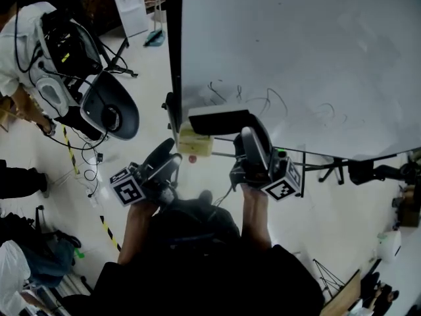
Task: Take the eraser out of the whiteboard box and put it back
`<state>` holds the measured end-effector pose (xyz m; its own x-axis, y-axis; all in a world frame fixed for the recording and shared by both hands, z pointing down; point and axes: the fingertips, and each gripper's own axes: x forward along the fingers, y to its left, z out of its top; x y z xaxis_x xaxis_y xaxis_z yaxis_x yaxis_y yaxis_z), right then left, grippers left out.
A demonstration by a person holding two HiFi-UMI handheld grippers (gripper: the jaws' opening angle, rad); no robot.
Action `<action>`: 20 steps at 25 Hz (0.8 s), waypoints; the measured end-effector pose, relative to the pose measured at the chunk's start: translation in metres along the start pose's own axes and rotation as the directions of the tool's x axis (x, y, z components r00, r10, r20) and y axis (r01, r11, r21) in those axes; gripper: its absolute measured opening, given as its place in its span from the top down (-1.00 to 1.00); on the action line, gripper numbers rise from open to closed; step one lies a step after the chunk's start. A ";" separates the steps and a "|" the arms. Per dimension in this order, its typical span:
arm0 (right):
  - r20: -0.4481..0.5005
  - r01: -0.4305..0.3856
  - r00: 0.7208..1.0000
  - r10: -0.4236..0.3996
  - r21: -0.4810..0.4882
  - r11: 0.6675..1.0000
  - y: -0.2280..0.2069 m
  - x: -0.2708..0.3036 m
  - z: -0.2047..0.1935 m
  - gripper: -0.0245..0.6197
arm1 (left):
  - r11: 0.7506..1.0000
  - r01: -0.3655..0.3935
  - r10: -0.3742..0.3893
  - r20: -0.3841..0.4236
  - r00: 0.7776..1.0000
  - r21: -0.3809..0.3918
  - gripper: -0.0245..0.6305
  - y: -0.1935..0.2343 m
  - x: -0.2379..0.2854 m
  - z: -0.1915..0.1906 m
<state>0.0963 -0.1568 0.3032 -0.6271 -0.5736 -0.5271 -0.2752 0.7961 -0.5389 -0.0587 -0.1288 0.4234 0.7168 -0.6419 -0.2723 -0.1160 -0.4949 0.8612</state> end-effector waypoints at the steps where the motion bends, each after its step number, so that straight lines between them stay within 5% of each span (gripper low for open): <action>1: 0.008 -0.003 1.000 0.003 0.004 1.000 0.001 0.000 0.002 0.45 | 1.000 0.001 -0.001 -0.001 1.000 0.000 -0.38 0.000 0.000 0.000; 20: 0.194 -0.086 0.978 0.078 0.032 0.996 0.029 0.008 0.052 0.45 | 1.000 0.022 -0.021 -0.031 0.999 0.015 -0.38 -0.011 0.005 -0.007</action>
<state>0.1218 -0.1487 0.2492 -0.4935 -0.5361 -0.6848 -0.1972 0.8359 -0.5123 -0.0489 -0.1222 0.4154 0.7402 -0.6127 -0.2770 -0.1108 -0.5174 0.8485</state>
